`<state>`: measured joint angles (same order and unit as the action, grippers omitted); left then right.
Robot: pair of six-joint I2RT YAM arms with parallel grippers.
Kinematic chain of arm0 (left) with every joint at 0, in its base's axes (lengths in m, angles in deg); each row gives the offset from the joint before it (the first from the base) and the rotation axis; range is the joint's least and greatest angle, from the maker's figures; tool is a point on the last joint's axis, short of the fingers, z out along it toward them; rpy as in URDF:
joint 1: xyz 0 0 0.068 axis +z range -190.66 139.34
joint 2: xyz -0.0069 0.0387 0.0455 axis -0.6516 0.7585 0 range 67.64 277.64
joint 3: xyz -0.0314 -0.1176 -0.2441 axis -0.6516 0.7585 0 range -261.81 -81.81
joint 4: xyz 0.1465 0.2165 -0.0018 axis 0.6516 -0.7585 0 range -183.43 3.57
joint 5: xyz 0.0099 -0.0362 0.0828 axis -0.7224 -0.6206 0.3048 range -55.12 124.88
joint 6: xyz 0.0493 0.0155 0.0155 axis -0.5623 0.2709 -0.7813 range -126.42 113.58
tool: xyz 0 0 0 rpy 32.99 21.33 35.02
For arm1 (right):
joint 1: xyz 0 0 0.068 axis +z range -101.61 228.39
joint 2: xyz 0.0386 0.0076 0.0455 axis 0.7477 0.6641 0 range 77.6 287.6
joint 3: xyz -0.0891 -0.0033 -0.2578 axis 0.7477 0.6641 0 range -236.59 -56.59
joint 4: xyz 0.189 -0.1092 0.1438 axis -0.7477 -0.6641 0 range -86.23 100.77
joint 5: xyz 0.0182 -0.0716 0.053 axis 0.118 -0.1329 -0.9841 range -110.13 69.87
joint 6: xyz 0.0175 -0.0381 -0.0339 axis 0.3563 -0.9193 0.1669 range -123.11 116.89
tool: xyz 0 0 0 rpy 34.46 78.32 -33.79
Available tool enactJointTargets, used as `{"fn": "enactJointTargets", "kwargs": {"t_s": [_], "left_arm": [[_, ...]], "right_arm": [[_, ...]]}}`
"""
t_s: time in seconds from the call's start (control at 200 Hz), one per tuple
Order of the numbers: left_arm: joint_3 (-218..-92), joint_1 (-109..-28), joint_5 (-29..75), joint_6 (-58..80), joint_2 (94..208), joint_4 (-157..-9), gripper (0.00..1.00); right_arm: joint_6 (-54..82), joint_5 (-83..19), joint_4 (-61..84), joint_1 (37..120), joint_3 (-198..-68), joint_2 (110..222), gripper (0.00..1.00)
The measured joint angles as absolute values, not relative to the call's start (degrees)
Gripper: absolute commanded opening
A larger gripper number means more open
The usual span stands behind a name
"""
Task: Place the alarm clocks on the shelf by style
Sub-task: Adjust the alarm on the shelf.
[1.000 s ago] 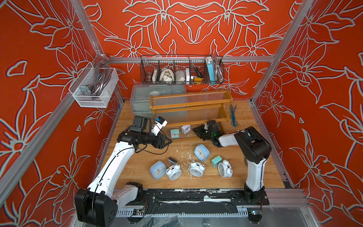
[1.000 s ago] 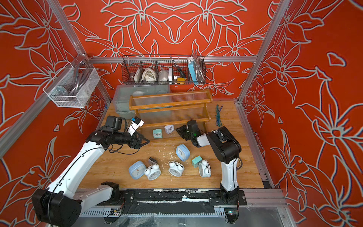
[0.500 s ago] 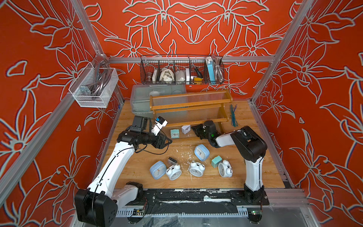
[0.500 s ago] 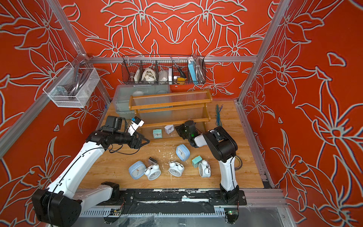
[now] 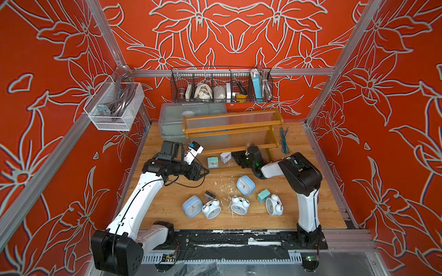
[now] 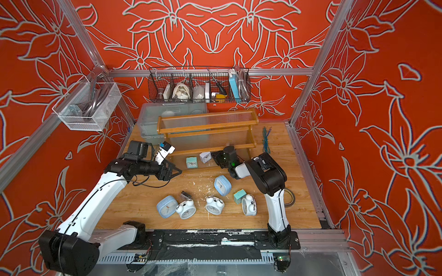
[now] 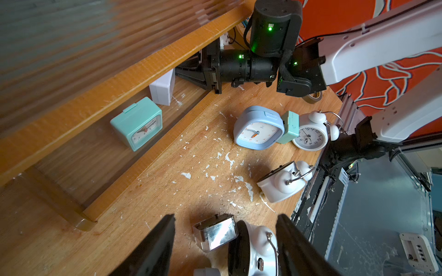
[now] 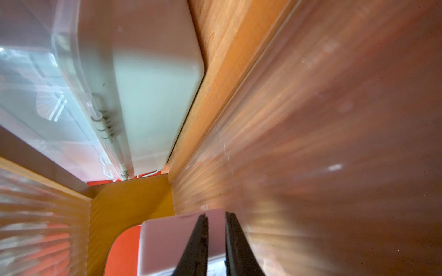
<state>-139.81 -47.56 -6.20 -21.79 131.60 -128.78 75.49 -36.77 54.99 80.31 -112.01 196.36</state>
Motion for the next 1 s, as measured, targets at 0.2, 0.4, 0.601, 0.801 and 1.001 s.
{"fn": "enactJointTargets", "kwargs": {"t_s": [0.2, 0.4, 0.601, 0.801, 1.001], "left_arm": [[-139.81, -47.45, -6.22, -21.77, 131.42, -128.78, 0.68], [-139.74, -47.45, -6.22, -21.77, 131.42, -128.78, 0.68], [-139.74, -47.41, -6.22, -21.79, 131.42, -128.78, 0.68], [-139.74, -47.36, -6.24, -21.77, 131.42, -128.78, 0.68], [-139.74, -47.36, -6.26, -21.79, 131.38, -128.78, 0.68]], "right_arm": [[73.53, -37.8, 55.96, 80.33, -111.66, 196.36, 0.19], [71.89, -38.61, 56.52, 80.55, -111.4, 196.34, 0.19], [70.51, -39.09, 57.07, 80.62, -110.94, 196.12, 0.19], [69.29, -39.24, 57.01, 80.68, -109.39, 194.83, 0.2], [68.04, -39.29, 55.74, 80.94, -108.36, 193.89, 0.2]]}}
